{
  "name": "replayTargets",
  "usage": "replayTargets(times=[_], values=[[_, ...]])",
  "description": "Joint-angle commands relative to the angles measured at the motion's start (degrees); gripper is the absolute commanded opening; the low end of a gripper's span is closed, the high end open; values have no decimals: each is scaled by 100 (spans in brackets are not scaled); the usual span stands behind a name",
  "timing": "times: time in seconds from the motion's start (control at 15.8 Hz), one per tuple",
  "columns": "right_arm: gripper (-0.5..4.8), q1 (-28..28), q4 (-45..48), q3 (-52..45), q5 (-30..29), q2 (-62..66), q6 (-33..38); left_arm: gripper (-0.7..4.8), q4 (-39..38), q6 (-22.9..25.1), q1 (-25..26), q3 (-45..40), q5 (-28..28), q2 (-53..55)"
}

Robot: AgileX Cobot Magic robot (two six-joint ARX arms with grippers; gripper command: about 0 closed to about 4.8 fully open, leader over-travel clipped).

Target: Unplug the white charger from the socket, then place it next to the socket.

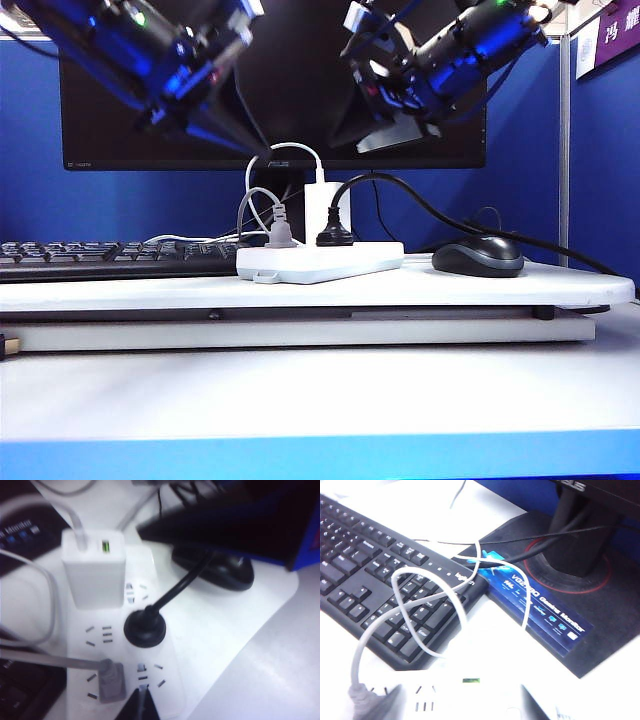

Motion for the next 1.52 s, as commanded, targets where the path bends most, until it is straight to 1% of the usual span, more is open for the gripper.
replayTargets(times=[0.06, 0.25, 0.82, 1.01, 1.33, 1.46, 1.52], values=[[319, 9, 367, 26, -170, 76, -61, -5, -50, 61, -22, 20, 223, 247], [315, 20, 619, 26, -144, 273, -87, -5, -55, 295, -105, 22, 264, 254], [304, 85, 728, 42, -223, 787, -85, -5, -50, 293, -131, 26, 278, 251], [304, 92, 780, 133, -74, 955, -83, -5, -50, 293, -129, 26, 278, 251], [304, 98, 560, 341, 37, 1169, -90, -5, -52, 293, -129, 24, 278, 251], [301, 96, 267, 374, 284, 1169, -232, -5, -52, 293, -129, 24, 278, 251], [301, 96, 199, 376, 313, 1169, -275, -5, -50, 293, -129, 24, 278, 251]])
